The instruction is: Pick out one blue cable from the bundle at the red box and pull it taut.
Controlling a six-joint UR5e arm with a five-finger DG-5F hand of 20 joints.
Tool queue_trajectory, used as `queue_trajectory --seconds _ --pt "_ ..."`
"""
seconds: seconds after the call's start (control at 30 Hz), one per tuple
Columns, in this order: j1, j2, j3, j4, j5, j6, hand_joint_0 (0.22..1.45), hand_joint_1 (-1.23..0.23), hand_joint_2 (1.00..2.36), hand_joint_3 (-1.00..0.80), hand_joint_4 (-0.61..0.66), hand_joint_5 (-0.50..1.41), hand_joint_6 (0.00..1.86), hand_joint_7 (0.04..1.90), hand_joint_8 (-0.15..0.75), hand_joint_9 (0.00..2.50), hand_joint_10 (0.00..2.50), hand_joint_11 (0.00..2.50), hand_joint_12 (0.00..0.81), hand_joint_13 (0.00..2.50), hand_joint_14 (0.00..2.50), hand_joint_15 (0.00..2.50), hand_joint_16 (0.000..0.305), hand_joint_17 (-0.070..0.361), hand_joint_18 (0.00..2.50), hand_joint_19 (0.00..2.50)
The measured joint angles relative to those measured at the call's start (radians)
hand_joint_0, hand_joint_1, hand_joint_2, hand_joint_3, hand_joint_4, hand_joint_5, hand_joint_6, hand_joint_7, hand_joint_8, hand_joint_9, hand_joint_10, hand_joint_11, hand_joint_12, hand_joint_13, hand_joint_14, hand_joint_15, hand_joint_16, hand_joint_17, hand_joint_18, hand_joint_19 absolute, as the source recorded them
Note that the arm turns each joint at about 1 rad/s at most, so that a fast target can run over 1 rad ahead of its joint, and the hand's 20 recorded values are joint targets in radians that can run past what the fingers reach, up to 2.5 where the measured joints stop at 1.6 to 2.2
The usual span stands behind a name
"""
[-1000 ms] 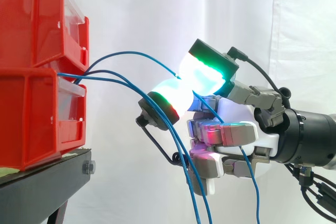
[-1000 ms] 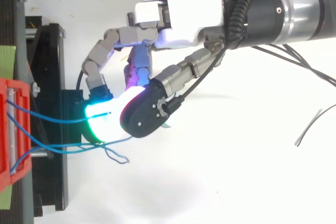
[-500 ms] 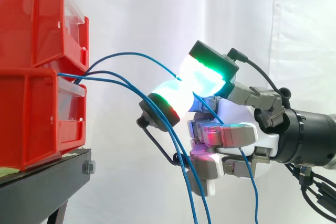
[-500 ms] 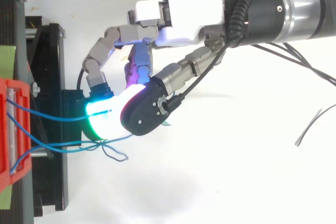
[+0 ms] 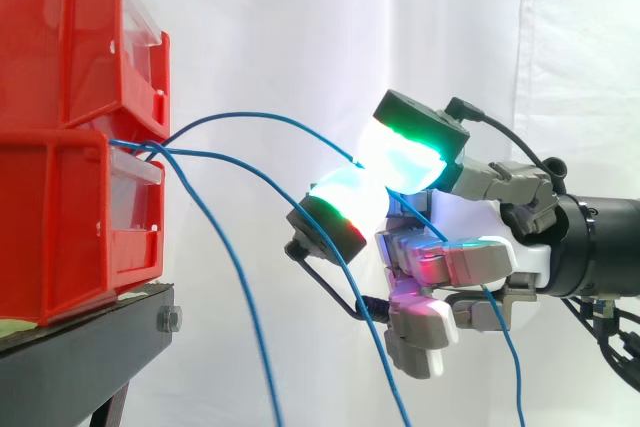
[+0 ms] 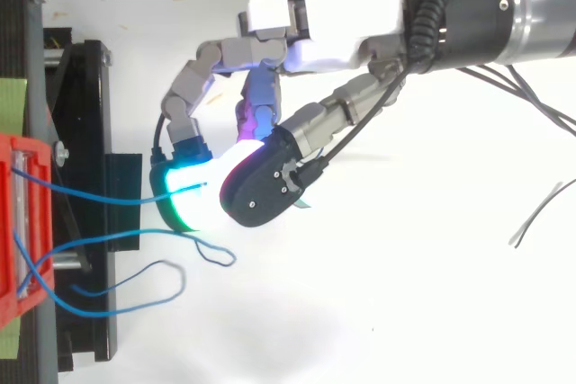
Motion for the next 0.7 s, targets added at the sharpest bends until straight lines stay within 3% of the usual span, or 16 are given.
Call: queue_trajectory --seconds 0.33,0.7 --pt "-0.006 0.027 -0.001 -0.115 0.0 -0.024 0.61 -0.71 1.01 -0.14 -0.09 -0.06 0.92 0.86 0.341 1.44 0.03 0.91 0.378 1.17 0.02 0.57 0.054 0.122 1.05 0.59" --pt "-0.007 0.028 -0.004 -0.115 0.011 -0.032 0.62 -0.72 1.01 -0.14 -0.09 -0.06 0.92 0.86 0.342 1.44 0.03 0.91 0.376 1.17 0.02 0.56 0.053 0.12 1.05 0.6"
